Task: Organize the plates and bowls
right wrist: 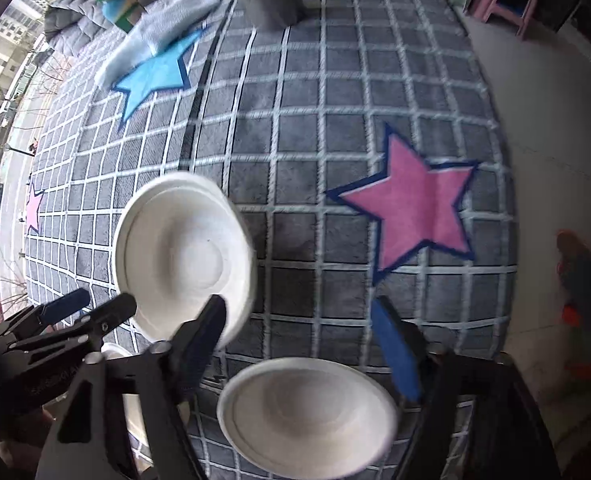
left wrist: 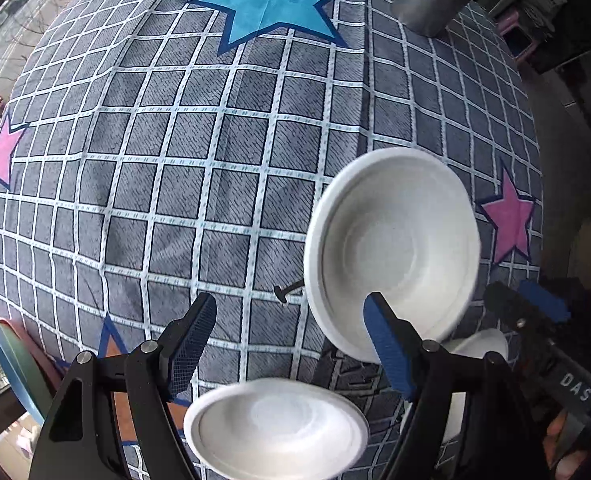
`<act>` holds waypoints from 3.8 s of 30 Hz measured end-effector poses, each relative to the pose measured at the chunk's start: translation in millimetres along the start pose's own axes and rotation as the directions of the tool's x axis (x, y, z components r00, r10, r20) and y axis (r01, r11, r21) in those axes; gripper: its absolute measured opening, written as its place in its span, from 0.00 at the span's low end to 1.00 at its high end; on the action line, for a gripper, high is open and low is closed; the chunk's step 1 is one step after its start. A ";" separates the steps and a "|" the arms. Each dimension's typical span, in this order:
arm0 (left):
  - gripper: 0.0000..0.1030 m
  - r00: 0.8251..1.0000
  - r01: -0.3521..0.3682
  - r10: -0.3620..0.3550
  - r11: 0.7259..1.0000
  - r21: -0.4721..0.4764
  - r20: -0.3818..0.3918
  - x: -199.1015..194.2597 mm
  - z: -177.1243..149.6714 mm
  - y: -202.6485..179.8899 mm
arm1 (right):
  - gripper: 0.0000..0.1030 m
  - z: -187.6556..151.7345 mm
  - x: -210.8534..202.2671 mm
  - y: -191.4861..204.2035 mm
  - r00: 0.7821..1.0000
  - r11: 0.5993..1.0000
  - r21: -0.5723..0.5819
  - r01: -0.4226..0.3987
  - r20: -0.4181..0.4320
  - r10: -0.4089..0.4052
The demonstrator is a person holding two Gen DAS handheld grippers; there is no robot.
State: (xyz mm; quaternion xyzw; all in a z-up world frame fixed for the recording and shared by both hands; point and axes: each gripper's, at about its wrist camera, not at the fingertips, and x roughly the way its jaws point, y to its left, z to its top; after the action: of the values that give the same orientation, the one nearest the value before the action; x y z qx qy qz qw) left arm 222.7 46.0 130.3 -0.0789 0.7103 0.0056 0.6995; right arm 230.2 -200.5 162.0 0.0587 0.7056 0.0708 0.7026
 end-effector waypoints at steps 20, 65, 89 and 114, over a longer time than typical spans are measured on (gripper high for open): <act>0.50 0.996 0.015 -0.010 0.998 0.056 -0.085 50.7 30.4 14.6 | 0.53 19.4 48.5 38.4 0.998 1.000 0.005 0.009 -0.055 -0.008; 0.74 0.997 0.074 -0.076 0.994 0.075 0.020 -53.3 -108.4 13.9 | 0.52 -92.7 16.5 62.5 0.990 0.992 -0.005 -0.125 -0.064 0.125; 0.19 0.987 -0.023 0.090 0.905 0.426 -0.137 56.7 -84.4 -146.7 | 0.14 -98.2 70.6 -28.2 0.988 0.989 0.078 -0.125 -0.078 0.131; 0.20 0.995 -0.101 0.090 0.947 0.305 0.050 -46.6 -125.1 -80.1 | 0.14 -125.2 3.7 26.0 0.971 0.970 -0.046 -0.241 -0.017 0.240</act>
State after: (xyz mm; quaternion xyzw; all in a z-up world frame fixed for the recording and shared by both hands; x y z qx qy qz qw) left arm 108.6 -43.1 187.6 0.0655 0.6930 -0.0697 0.7146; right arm 104.5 -176.4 163.4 0.1266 0.6953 0.1726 0.6861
